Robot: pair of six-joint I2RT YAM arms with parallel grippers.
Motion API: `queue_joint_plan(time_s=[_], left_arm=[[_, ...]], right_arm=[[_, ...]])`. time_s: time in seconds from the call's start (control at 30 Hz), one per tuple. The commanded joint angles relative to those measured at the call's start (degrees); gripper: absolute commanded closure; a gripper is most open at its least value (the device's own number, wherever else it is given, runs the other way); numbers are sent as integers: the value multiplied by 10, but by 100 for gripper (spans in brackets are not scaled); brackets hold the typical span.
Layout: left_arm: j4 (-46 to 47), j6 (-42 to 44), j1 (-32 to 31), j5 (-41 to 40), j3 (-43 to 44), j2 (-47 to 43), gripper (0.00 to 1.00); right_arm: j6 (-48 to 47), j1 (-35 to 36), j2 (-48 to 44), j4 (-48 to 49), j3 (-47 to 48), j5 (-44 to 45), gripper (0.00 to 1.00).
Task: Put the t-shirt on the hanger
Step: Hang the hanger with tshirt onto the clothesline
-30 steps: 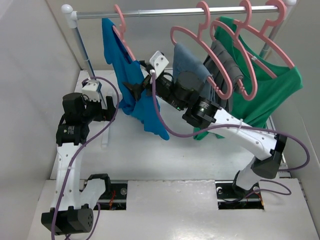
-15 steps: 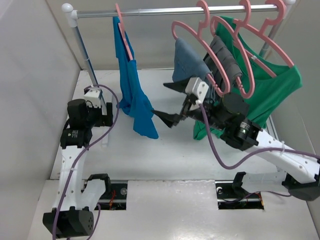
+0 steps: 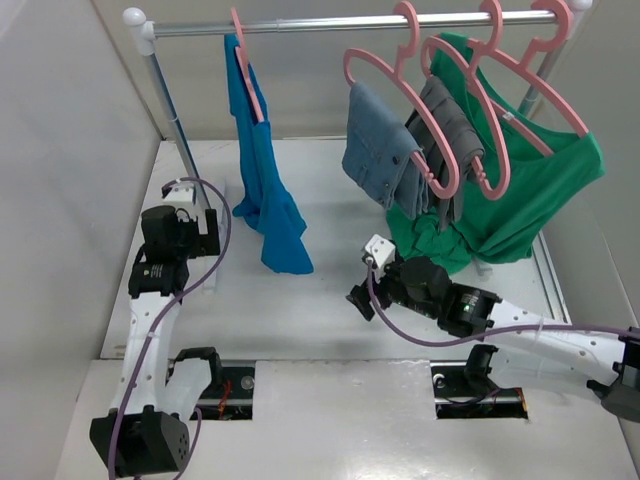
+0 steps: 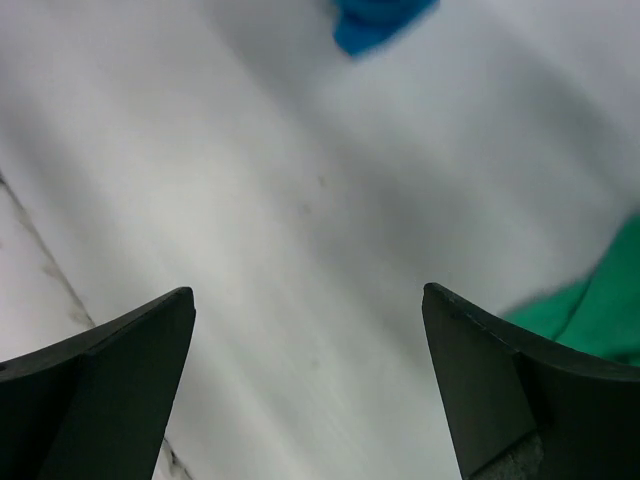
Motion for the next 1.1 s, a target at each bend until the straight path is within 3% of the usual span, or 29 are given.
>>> queue_joint_plan(time_s=[0.0,0.17,0.47,1.07], left_arm=[[35,-20,4,-11,-2,-6,0],[35,-20,4,-11,-2,-6,0],[35,-20,4,-11,-2,-6,0],[35,-20,4,-11,-2,-11,0]], right_arm=[[84,4,-21,9,-58,92,0],[162,-19,25,-11,-91,111,0],[186,-32,79,-46,-48,136,0],[215,-32,32,-93,-47,221,0]])
